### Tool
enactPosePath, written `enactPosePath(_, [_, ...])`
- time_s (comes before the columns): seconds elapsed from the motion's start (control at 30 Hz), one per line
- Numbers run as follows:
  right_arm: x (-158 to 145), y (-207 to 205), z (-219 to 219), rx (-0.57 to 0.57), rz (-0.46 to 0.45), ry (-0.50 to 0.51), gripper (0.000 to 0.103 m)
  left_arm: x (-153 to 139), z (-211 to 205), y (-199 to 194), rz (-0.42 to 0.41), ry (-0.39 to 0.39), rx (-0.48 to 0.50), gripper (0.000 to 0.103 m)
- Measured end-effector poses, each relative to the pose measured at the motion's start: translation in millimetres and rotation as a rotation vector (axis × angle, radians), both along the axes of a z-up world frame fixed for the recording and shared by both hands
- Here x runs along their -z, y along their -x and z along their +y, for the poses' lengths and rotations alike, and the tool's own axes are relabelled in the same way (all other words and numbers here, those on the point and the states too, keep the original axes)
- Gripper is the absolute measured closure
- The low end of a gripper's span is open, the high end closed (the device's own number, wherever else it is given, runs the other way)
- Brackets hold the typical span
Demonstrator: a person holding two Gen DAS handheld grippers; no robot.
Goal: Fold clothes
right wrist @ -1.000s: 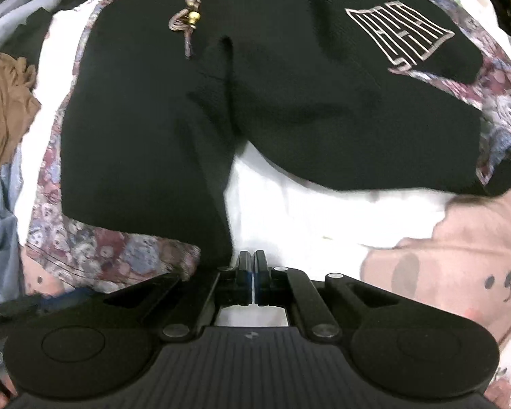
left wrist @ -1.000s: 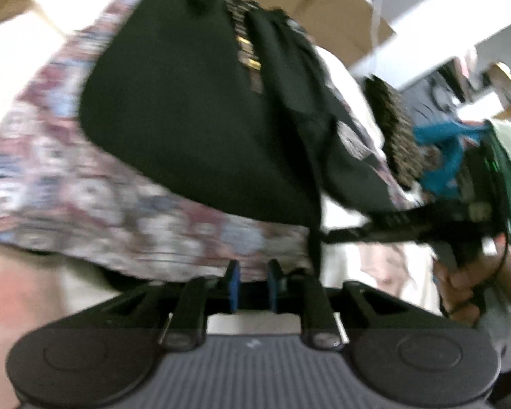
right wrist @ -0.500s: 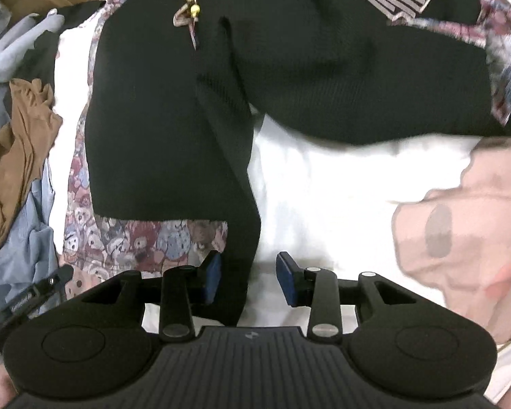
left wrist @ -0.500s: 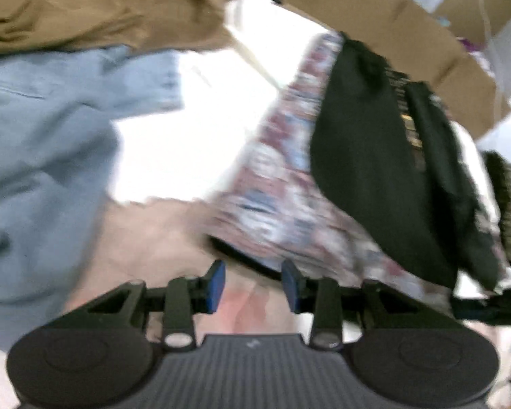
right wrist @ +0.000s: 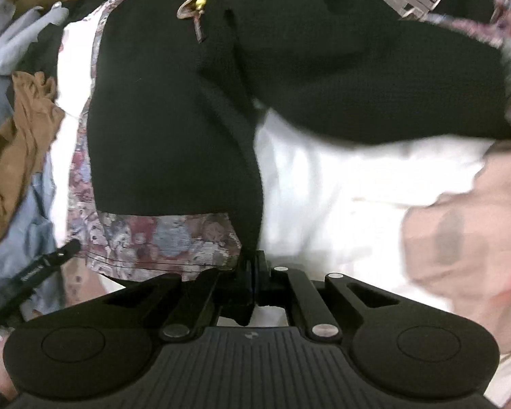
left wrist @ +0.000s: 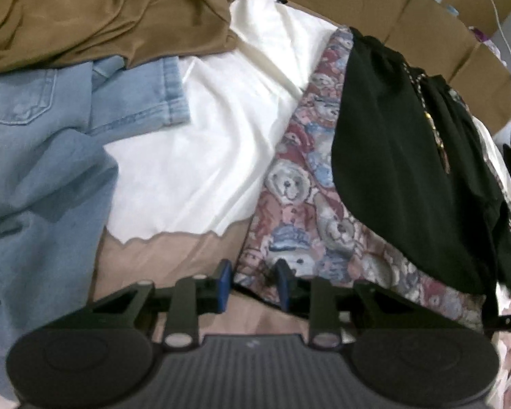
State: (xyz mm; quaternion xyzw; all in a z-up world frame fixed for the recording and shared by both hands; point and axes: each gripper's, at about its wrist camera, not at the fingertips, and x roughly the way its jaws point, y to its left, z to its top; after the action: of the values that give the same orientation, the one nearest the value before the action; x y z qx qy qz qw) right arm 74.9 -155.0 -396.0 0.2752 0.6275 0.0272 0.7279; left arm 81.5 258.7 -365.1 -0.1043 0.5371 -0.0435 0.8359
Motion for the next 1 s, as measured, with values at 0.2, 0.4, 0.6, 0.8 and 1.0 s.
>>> enactPosePath(0.2, [3, -5, -5, -0.041, 0.013, 0.064, 0.103, 3, 11, -1, 0.004, 0.060, -0.044, 0.073])
enactPosePath(0.4, [9, -8, -1, -0.029, 0.039, 0.037, 0.102, 11, 5, -10, -0.001, 0.045, -0.013, 0.069])
enactPosePath(0.6, [9, -5, -2, -0.034, 0.047, -0.002, 0.087, 4, 6, -8, 0.004, 0.028, 0.009, 0.096])
enactPosePath(0.8, [13, -3, 2, -0.030, 0.061, -0.048, 0.086, -26, 13, -3, -0.031, -0.017, -0.011, 0.097])
enactPosePath(1.0, [26, -8, 8, -0.026, 0.076, -0.109, 0.079, -17, 17, -2, -0.015, -0.047, -0.018, 0.097])
